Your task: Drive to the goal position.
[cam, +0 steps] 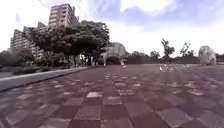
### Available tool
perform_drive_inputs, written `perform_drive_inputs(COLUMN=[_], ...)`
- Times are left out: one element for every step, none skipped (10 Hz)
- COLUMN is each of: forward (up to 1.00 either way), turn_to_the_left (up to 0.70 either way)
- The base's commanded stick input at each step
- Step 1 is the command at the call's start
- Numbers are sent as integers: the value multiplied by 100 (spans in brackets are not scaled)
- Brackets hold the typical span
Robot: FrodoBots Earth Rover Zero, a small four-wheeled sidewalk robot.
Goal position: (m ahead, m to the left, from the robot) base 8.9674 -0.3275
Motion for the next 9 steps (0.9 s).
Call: perform_drive_inputs(forward=[100,100,100,100,100,100,100,100,100], turn_to_the_left=[0,0,0,0,0,0,0,0,0])
